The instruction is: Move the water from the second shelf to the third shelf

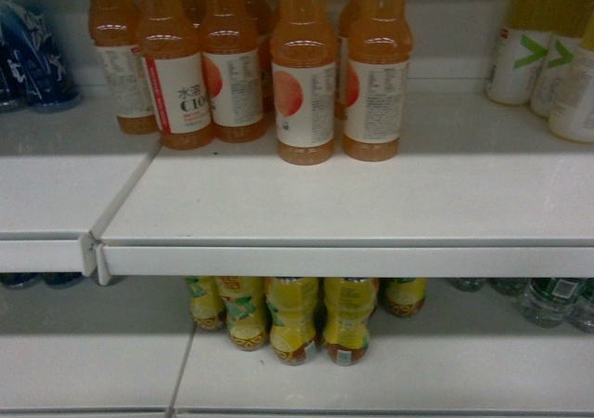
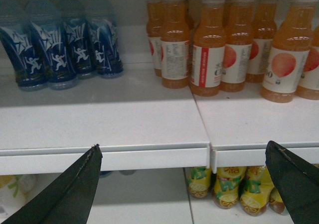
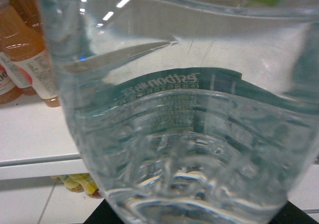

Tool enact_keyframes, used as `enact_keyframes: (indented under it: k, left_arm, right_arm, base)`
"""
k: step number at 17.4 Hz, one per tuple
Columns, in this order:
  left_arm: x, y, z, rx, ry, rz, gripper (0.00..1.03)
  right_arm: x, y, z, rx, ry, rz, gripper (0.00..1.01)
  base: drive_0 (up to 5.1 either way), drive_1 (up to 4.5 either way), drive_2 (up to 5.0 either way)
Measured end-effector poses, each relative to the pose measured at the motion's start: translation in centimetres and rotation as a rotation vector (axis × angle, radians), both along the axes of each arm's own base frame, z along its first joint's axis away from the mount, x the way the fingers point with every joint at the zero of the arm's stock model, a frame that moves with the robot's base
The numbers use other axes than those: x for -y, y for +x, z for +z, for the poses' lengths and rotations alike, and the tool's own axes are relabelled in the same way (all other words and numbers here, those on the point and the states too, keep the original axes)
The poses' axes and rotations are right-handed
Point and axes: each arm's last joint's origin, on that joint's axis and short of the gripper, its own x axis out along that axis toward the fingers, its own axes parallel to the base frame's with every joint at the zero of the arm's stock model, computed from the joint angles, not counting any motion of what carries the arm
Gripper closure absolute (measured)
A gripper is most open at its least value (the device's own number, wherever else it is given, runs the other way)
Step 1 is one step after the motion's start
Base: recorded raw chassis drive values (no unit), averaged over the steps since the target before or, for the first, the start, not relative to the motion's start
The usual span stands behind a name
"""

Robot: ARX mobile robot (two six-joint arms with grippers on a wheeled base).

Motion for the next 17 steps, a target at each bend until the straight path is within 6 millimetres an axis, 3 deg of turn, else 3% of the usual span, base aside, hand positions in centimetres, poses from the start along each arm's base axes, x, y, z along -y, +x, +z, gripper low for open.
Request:
enact_keyframes:
  k: [17]
  left_arm:
    - [0.00, 0.00, -0.01, -0.001, 0.000, 0.000, 0.05]
  right_arm:
    - [0.00, 0.00, 0.02, 0.002, 0.000, 0.000, 0.62]
  base:
    - [-5.0, 2.42, 2.4]
